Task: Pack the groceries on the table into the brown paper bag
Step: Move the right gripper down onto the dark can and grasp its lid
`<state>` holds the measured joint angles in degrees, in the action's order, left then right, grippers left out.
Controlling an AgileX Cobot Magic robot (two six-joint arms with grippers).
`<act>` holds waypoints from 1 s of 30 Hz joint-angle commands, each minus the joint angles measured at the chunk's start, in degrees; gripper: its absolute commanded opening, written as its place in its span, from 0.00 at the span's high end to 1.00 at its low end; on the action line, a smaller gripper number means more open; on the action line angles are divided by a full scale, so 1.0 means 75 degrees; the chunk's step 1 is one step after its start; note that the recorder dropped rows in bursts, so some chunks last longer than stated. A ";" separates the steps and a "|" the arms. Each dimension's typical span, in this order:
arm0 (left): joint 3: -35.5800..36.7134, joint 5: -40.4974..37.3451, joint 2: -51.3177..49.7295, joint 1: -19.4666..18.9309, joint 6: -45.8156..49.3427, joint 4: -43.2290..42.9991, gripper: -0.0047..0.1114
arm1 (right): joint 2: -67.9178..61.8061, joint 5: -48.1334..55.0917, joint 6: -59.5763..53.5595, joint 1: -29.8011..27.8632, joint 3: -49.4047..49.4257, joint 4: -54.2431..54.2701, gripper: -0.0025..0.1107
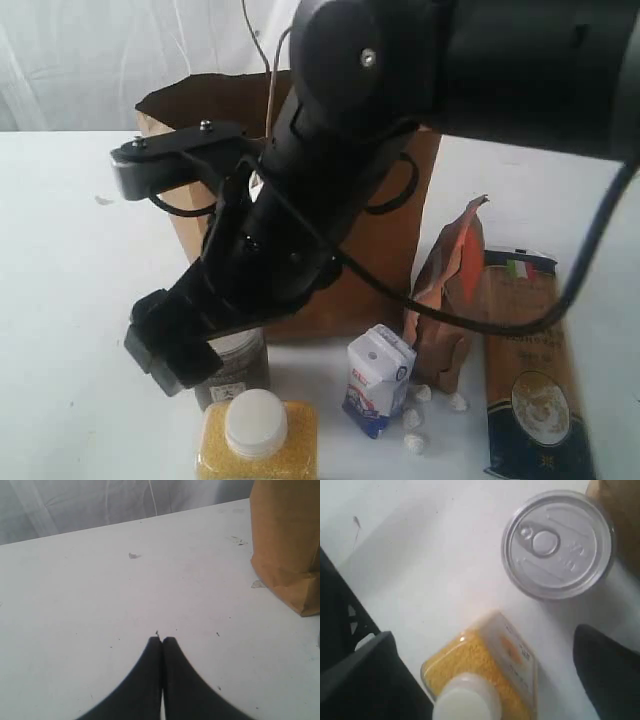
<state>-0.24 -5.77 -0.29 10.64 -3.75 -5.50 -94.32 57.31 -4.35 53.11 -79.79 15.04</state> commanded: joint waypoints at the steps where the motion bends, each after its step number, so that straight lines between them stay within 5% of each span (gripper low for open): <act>1: 0.0032 0.0023 0.0039 -0.0025 -0.0010 0.0005 0.96 | -0.0485 -0.0401 0.0068 0.0023 -0.0263 -0.0104 0.18; 7: 0.0032 0.0023 0.0039 -0.0025 -0.0010 0.0005 0.96 | -0.0697 -0.0849 0.1103 0.0023 -0.0326 -0.1185 0.07; 30: 0.0032 0.0023 0.0039 -0.0025 -0.0010 0.0005 0.96 | -0.1518 -0.1216 0.1676 0.0023 -0.0326 -0.1473 0.07</act>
<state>-0.24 -5.77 -0.29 10.64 -3.75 -5.50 -105.09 48.84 7.92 53.20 -82.05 4.23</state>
